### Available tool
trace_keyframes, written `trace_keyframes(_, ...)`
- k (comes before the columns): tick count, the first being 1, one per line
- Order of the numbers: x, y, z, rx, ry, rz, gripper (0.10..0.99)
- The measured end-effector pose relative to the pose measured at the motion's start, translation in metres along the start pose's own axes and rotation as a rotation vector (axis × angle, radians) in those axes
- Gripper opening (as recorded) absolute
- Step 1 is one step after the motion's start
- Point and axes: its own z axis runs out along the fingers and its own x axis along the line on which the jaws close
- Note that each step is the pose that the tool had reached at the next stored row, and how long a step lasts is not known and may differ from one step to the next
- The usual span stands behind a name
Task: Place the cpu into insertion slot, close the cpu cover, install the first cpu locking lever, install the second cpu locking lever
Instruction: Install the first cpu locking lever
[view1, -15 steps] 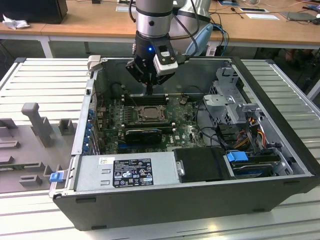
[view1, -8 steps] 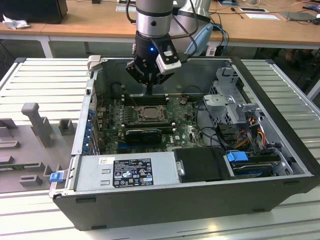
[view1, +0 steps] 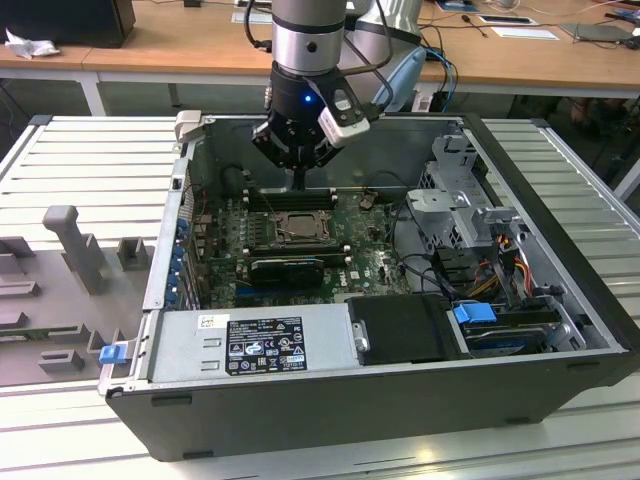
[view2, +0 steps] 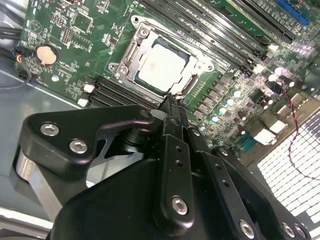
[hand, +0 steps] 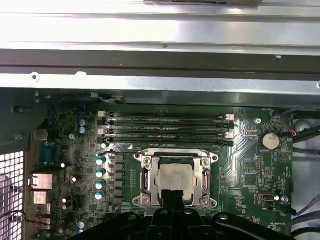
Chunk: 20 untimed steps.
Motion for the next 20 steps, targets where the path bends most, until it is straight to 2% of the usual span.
trace_keyframes(20, 0.0104, 0.0003, 0.0003, 0.0, 0.0003, -0.014, 0.106)
